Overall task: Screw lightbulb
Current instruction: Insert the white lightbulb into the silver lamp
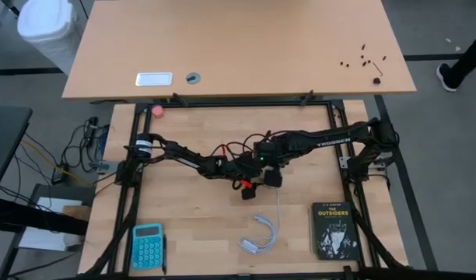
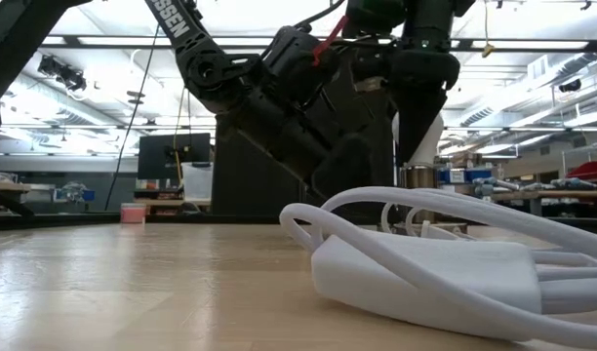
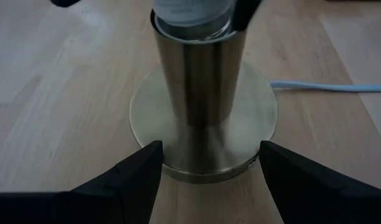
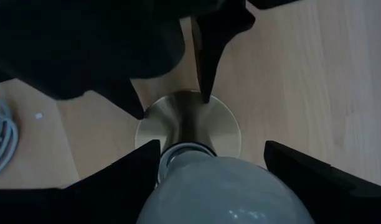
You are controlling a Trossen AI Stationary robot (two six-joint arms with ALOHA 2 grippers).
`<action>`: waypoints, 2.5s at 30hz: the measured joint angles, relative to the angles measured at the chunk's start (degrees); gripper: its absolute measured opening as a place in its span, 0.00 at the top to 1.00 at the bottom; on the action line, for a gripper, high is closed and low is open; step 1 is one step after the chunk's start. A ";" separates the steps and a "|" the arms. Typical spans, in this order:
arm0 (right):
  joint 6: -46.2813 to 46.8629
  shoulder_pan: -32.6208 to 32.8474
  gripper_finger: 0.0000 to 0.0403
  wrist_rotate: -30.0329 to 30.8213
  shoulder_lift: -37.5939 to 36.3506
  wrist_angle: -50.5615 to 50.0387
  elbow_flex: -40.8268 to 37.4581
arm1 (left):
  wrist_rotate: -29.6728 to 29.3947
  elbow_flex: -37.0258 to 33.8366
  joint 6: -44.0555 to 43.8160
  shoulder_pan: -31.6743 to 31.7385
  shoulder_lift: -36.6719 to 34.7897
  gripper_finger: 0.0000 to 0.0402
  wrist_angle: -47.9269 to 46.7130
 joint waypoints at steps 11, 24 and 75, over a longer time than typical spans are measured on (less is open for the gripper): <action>-0.67 0.02 0.12 0.25 -1.36 2.35 -0.09 | -0.04 0.00 0.15 0.02 -0.11 0.30 0.00; 2.34 2.23 0.12 2.67 -1.84 2.61 -0.07 | -1.96 0.00 0.58 0.02 -0.15 0.30 0.01; 11.29 8.62 0.12 20.11 -17.19 8.01 -7.06 | 4.26 0.70 6.14 -0.29 -1.75 0.30 1.11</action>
